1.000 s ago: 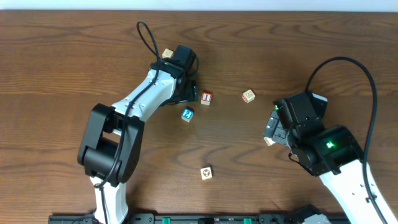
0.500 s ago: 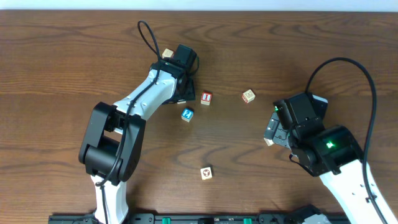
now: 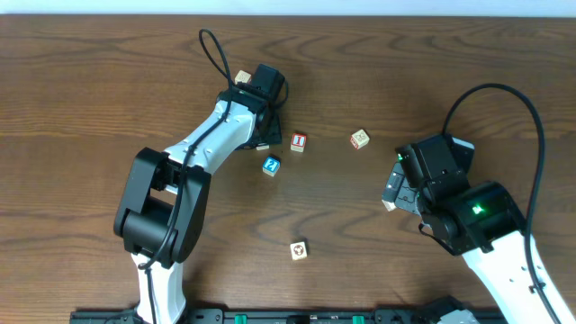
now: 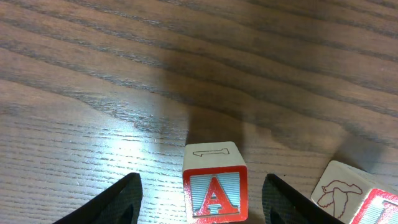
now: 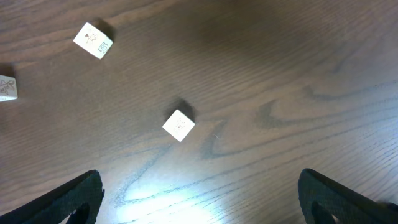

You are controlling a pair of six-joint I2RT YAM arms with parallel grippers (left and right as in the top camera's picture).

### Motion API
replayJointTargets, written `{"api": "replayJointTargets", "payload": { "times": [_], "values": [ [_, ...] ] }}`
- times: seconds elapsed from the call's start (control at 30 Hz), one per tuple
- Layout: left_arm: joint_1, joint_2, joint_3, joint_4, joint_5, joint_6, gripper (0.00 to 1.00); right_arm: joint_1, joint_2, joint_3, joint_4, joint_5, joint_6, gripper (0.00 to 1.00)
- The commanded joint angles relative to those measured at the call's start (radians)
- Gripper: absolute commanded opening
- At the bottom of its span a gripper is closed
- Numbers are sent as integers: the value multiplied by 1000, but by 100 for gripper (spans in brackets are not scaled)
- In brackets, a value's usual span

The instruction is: Spell out Ai2

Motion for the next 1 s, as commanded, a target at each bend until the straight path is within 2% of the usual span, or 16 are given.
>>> {"api": "replayJointTargets", "payload": {
  "times": [0.0,0.17,0.23,0.37,0.47,0.67,0.77,0.97],
  "values": [
    [-3,24,15,-1,-22,11,63,-9,5,-6,-5,8,8,99],
    [-4,59,15,-5,-9,11,62,-9,5,-6,-8,8,8,99],
    [-4,68,15,-5,1,11,55,-9,5,-6,-8,8,7,99],
    [-3,69,15,6,0,11,53,-9,5,-6,-8,8,8,99],
    [-3,69,15,20,0,11,40,-9,5,-6,-8,9,7,99],
    [-3,69,15,52,-19,46,41,-9,5,-6,-8,9,7,99],
    [-4,69,15,55,-24,68,36,-9,5,-6,-8,9,7,99],
    [-5,69,15,67,18,121,36,-9,5,-6,-7,19,7,99]
  ]
}}
